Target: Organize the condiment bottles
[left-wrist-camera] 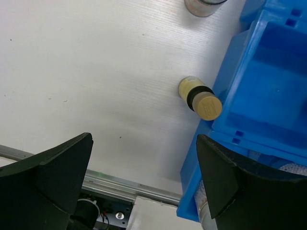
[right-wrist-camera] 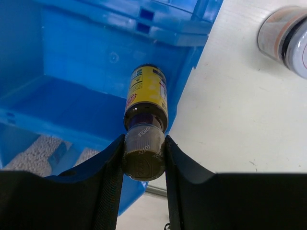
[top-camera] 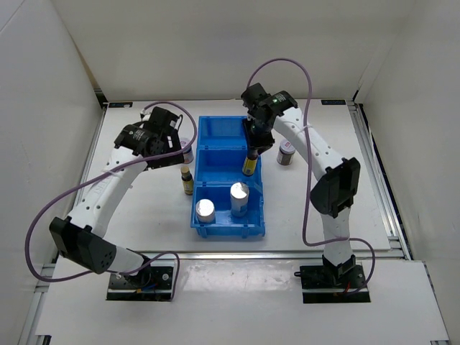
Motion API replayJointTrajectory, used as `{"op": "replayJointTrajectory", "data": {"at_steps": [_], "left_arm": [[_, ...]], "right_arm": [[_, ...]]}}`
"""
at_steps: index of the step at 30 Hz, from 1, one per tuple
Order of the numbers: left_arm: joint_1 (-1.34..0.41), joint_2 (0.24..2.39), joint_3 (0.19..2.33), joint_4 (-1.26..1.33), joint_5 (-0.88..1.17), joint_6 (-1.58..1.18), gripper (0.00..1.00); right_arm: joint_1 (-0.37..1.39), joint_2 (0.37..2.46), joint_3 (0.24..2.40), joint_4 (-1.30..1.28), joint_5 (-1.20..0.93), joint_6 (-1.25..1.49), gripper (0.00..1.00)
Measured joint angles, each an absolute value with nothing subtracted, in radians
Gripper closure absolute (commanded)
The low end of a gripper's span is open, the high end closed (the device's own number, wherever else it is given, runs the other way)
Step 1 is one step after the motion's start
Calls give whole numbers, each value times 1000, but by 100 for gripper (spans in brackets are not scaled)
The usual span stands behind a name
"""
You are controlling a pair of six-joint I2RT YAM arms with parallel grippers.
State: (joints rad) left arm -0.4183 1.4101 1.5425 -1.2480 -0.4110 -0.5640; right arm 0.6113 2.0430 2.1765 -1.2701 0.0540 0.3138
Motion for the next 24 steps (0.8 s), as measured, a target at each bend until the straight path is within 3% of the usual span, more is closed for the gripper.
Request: {"op": "replayJointTrajectory", "data": {"at_steps": [8,11,13,17,18,21,24], "left_arm": [[-418,1415,1446,-1182,-383,-554,0],[-418,1416,1428,-1164,-366,-558,0],[-418,1416,1422,-1154,-357,-558,0],[-418,1419,1422,-1140,-348,-558,0],[-418,1422,1422,-1140,-347,-558,0],[-418,1435,1422,-1138,-344,-558,0],[-418,1451,1422,-1130,-336,-558,0]], "right_arm": [[613,2162,2177,-1224,99,309,96],[618,2183,2175,-1207,109,309,84],[624,2183,2169,-1195,117,308,69],[636,2180,2162,-1192,139,307,48],[639,2180,2161,-1191,144,306,38],[643,2179,2161,-1190,163,310,25],[643,2179,2175,-1201,184,313,3]]}}
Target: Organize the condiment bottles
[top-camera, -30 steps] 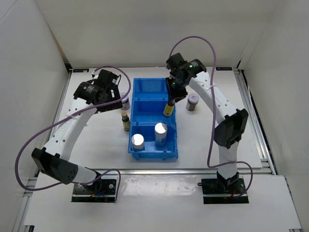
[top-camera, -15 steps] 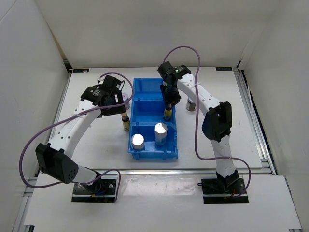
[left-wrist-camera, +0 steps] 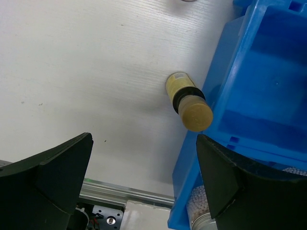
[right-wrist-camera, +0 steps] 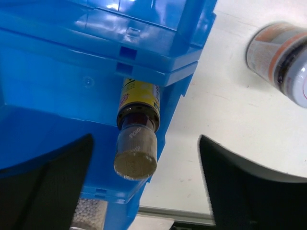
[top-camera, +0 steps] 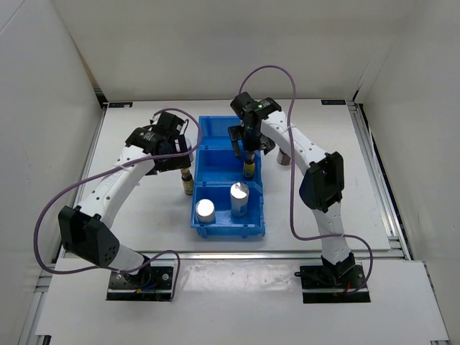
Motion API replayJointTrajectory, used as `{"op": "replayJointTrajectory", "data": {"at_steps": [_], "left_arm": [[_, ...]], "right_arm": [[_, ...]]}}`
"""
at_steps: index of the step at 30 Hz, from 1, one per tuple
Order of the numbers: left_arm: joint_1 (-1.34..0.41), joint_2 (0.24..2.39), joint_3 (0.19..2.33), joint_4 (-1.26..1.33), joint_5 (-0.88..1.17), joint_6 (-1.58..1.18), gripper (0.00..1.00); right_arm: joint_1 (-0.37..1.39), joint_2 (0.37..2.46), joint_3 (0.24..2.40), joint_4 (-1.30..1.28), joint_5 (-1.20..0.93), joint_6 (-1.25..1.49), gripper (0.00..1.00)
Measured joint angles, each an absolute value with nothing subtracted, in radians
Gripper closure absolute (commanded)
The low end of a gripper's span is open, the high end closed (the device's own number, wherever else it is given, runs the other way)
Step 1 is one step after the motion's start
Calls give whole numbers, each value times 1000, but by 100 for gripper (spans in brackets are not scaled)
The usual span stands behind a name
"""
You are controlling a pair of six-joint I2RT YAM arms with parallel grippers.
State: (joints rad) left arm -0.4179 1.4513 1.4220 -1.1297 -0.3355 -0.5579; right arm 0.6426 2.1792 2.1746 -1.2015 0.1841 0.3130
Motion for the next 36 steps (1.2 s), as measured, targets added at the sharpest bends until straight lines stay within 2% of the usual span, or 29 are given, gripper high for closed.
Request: {"op": "replayJointTrajectory", "data": {"at_steps": [1,11,15,19,25,29,36], "left_arm": [[-418,1456,1422,-1127,-332,-558,0],[-419,1512,1427,-1089,-296,-558,0],[-423,1549,1443,-1070,-270,-558,7],[-428,1603,1456,-1058,-239,-561,23],[-429,1643,1456,-1057,-209,-563,39],[-429,1643,1456,-1056,-189,-565,61],[-429,1642,1538,-1101,-174,-566,79]], "right_arm": [[643,2179,2184,-1209,190,312,0],[636,2022,2217,-1250,242,310,0],[623,1934,2199,-1256,254,311,0],[615,1890,2155,-1264,263,313,0],[607,1889,2103,-1271,263,314,0],[589,1888,2085,-1278,264,313,0],[561,1866,2062,-1279,271,313,0]]}}
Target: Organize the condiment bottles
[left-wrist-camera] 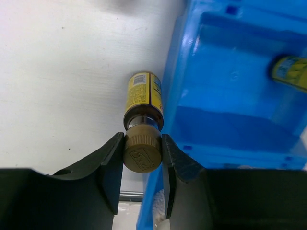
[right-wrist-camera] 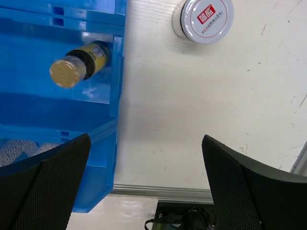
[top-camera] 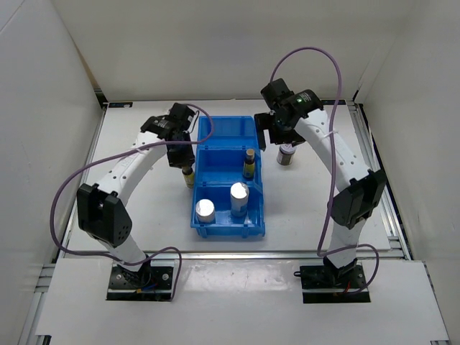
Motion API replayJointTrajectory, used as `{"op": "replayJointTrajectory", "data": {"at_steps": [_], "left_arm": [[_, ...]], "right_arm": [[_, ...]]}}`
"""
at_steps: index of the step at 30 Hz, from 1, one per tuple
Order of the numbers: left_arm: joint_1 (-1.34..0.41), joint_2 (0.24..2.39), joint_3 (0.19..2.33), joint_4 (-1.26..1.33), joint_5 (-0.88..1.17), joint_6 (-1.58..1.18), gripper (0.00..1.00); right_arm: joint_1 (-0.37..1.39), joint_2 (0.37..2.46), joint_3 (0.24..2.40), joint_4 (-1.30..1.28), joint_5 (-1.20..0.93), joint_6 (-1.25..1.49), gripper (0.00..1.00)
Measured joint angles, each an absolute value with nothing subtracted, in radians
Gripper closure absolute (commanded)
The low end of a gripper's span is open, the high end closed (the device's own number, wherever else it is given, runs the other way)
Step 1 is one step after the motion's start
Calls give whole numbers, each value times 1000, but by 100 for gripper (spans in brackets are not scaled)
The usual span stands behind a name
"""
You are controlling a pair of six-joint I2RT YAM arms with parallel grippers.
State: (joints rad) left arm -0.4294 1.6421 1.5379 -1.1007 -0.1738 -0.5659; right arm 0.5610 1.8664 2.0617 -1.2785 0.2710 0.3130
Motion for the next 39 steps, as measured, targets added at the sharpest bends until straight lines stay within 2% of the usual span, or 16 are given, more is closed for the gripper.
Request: {"op": "replayJointTrajectory", "data": {"at_steps": [12,18,25,30,32,39], "left_arm": [[-443,1685,2077,-1280,-251,-548,81],[-484,1766,2120,-1305,-230,-566,84],[-540,1910,2066,-1315,-193,-585,84],[-544,1943,2044,-1312,-191,-588,73],[-546,1956,2040,-1308,-192,-590,60],[-556,1976,1990,-1291,-190,-602,32]], "right_arm": [[538,1782,1998,-1282,279,313,0],[526,1776,1980,-1283,281,313,0],[510,1771,1978,-1285,281,313,0],[490,1751,1948,-1286,277,313,0],[478,1748,1946,-1287,276,311,0],[451,1738,1936,-1286,271,306,0]]}}
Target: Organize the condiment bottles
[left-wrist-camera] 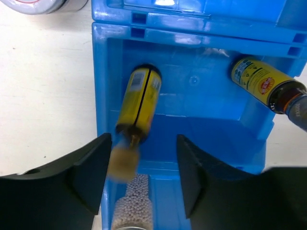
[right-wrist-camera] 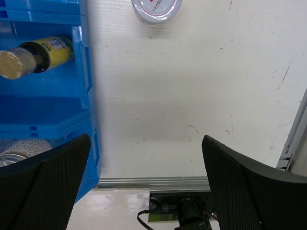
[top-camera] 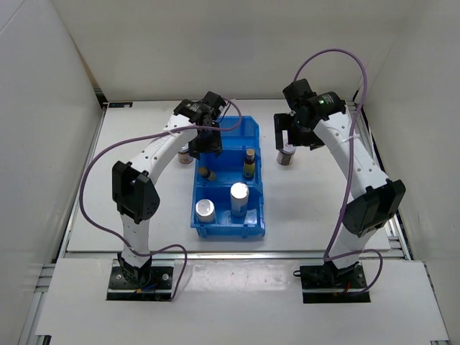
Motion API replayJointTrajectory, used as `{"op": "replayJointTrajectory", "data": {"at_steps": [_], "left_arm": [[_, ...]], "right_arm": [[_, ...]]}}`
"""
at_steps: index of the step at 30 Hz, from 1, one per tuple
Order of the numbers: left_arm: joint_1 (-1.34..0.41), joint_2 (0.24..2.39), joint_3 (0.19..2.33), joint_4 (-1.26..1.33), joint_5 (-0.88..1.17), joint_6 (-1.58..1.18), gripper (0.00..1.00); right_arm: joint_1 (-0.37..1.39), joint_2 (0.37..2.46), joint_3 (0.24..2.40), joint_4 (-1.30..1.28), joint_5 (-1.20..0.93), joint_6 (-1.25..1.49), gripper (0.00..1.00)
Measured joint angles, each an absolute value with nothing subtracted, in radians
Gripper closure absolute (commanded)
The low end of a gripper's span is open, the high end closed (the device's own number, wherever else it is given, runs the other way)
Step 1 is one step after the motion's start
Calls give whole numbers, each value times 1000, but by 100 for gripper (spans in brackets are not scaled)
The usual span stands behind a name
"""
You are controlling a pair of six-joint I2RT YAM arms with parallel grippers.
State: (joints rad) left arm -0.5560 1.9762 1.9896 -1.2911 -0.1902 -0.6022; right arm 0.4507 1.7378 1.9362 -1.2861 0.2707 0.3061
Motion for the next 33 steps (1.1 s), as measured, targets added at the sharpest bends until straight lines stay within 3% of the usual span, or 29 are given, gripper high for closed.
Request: {"op": "replayJointTrajectory", "data": {"at_steps": [2,4,5,6,21,33], "left_arm": [[-560,1976,1990,-1286,-190,-610,29],[-561,1976,1990,-1280,-191,-611,21],[-561,1977,1990,-1279,-191,-611,13],[-561,1977,1990,-1279,-191,-613,0],[-561,1913,2044,-1321,-193,-629,1],[-561,1744,1712,-1347,-174,-678,23]], "right_arm": [[445,1733,1924,-1286,269,306,0],[443,1731,1913,-1287,262,305,0],[441,1730,1909,-1286,259,305,0],[438,1729,1903,-1284,257,305,0],[379,1761,1890,-1271,168,306,0],[380,1761,1846,-1247,123,306,0]]}}
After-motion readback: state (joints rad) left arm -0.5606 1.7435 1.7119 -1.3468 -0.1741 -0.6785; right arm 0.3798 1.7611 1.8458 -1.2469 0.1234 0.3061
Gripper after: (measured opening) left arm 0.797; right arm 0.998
